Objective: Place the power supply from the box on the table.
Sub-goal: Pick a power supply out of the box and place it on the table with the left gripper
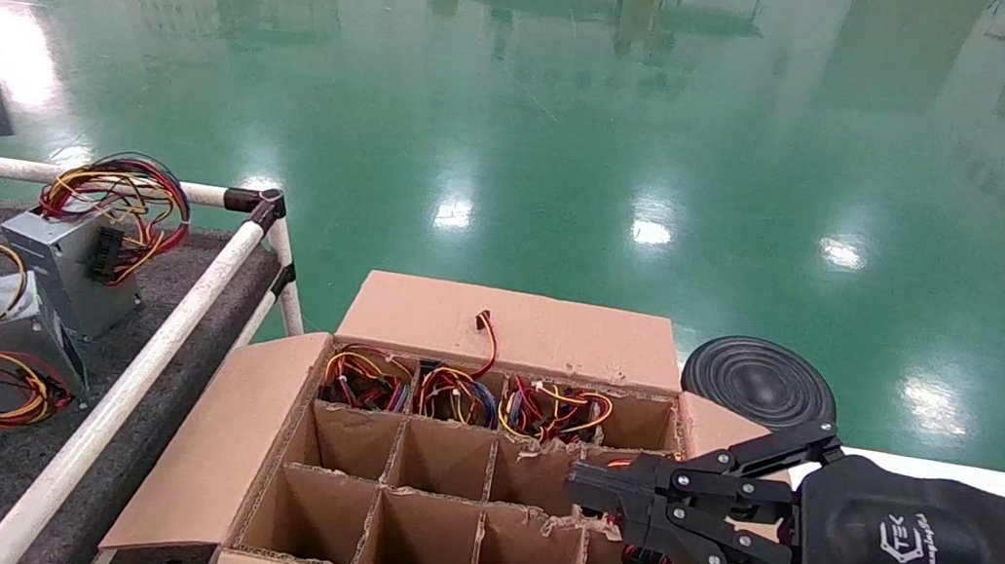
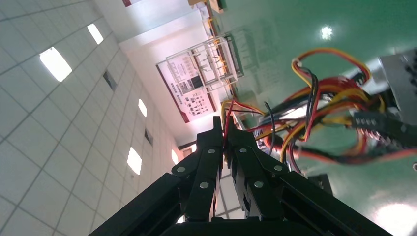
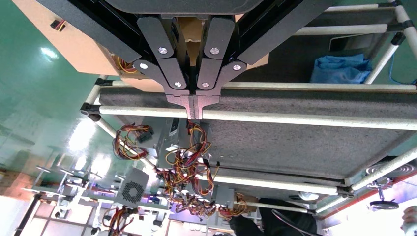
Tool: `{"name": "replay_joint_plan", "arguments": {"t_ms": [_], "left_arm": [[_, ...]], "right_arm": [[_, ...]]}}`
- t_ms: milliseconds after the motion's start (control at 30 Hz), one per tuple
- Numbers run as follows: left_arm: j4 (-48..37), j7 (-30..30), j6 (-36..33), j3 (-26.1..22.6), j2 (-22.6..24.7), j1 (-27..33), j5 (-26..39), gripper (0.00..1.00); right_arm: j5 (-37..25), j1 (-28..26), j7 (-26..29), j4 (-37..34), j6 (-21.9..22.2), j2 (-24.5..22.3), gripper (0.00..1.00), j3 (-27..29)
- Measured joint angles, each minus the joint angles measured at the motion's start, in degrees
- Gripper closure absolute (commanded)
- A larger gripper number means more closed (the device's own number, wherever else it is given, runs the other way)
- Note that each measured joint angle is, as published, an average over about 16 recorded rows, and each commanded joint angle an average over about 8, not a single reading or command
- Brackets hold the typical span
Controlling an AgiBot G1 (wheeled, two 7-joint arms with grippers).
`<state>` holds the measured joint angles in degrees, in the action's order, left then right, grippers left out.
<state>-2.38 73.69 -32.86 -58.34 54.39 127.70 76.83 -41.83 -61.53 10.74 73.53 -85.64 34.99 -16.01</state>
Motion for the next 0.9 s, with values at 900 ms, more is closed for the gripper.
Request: {"name": "replay_joint_plan", "arguments": {"t_ms": [900], "left_arm": [[-1.63,-4.39,-0.78,-0.19,-2.73,-3.99,0.38,1.0]], "right_arm": [[0.0,0.0,0.0,0.0,0.0,0.0,1.0,0.0]]}}
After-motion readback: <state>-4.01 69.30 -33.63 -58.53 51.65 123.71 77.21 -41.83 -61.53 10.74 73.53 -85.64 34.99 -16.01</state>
